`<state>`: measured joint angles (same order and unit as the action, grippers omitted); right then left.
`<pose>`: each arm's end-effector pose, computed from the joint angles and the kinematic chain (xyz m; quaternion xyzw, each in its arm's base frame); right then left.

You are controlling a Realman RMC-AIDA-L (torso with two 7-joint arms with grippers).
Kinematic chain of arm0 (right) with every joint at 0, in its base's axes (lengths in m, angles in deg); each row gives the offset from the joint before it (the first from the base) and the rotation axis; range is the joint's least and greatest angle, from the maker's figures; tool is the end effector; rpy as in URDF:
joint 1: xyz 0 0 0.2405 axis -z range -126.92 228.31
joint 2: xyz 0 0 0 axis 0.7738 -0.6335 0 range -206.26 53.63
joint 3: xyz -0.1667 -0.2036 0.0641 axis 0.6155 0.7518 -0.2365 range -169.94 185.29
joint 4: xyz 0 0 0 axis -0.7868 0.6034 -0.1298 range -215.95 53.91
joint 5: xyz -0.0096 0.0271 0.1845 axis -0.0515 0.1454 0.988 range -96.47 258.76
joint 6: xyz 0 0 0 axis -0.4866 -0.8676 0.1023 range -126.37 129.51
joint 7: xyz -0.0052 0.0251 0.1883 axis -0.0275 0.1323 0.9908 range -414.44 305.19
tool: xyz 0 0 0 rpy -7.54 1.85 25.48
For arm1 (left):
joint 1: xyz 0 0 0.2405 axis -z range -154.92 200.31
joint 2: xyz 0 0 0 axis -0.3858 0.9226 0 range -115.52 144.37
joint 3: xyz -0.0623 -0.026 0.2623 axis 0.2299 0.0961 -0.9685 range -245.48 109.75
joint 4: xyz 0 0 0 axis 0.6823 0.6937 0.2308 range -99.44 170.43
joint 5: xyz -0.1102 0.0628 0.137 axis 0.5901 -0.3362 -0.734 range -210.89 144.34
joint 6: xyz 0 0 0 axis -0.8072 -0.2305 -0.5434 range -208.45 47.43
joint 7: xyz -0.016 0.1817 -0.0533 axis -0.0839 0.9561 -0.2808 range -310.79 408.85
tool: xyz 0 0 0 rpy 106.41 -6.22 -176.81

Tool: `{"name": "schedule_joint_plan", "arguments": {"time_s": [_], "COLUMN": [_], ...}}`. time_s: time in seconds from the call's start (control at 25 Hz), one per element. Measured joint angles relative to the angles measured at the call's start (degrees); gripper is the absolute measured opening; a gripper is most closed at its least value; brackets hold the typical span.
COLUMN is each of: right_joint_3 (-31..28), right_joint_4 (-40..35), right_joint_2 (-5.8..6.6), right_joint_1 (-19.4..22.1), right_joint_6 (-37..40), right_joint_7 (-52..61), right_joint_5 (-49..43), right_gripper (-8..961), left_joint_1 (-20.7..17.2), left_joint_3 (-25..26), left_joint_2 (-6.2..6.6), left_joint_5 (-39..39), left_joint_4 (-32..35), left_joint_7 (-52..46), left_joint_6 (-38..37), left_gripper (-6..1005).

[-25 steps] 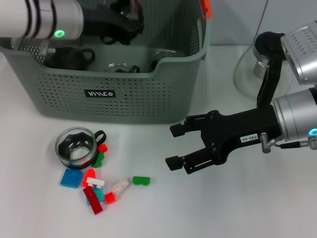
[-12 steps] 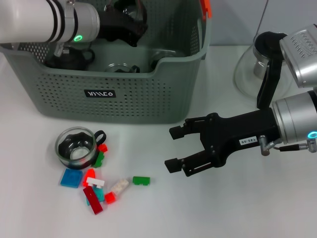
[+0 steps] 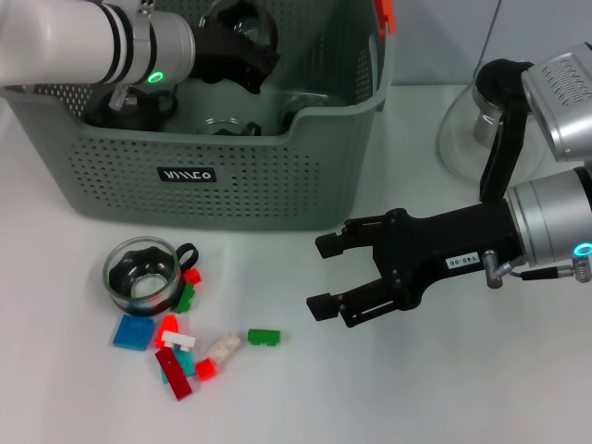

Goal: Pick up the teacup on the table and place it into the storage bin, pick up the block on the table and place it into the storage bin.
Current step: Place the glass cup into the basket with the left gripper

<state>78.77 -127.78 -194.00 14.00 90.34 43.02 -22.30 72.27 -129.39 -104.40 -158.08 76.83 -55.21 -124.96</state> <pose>0.1587 0.3213 -0.0846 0.9727 -0.1569 -0.1664 0.0408 -0.1691 0.4901 -0.0501 -0.9214 -0.1716 -0.0646 0.3426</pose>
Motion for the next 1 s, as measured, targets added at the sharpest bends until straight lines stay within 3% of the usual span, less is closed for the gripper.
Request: {"name": "schedule_joint_plan", "arguments": {"time_s": [1.0], "right_joint_3": [0.01], "right_joint_4": [-0.4], "right_joint_2": [-0.06], "right_joint_1": [-0.49], "right_joint_6": [-0.43], "right_joint_7": [0.52], "right_joint_5": [0.0], "right_gripper": [939], "left_joint_1": [-0.28], "left_joint_3": [0.63], "left_joint_2": [-0.19], "left_joint_5": [-4.38], "left_joint_4": [-2.29], "left_joint_7": [-2.2], "left_joint_6": [6.14], "left_gripper": [51]}}
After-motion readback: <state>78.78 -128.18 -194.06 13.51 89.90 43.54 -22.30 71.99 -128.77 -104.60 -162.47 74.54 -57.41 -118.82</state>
